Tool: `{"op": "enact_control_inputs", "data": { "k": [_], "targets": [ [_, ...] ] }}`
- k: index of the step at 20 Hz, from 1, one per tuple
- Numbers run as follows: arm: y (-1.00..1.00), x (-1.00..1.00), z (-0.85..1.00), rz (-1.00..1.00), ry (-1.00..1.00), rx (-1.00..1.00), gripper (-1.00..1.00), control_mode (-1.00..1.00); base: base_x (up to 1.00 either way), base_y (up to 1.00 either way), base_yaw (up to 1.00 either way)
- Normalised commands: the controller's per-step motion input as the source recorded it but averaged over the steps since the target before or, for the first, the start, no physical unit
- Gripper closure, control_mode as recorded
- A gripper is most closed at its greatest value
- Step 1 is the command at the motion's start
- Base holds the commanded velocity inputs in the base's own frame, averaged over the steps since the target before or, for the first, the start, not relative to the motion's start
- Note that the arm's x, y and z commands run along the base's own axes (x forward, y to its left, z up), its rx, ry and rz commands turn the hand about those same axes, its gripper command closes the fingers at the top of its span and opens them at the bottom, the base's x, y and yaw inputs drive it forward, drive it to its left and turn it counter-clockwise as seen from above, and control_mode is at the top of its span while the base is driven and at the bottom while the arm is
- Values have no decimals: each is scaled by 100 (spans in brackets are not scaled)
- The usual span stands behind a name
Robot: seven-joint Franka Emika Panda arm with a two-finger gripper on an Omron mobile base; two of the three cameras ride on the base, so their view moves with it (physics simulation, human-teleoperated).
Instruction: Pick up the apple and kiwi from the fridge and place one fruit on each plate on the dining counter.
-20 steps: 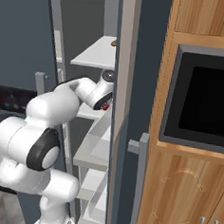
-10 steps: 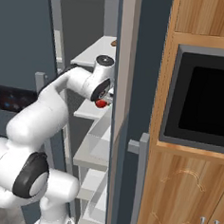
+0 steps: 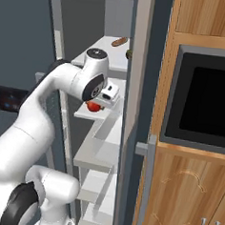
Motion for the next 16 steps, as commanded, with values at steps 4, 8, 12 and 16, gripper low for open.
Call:
{"op": "enact_control_inputs", "data": {
  "k": [4,8,12,16],
  "targets": [
    [1,-95,32,-2,-11,0,100,-100,0,0,0],
    [2,-78,38,0,-11,0,100,-100,0,0,0],
    [6,-73,31,0,-9,0,100,-100,0,0,0],
    [7,-73,37,0,-9,0,100,-100,0,0,0]
  ]
}}
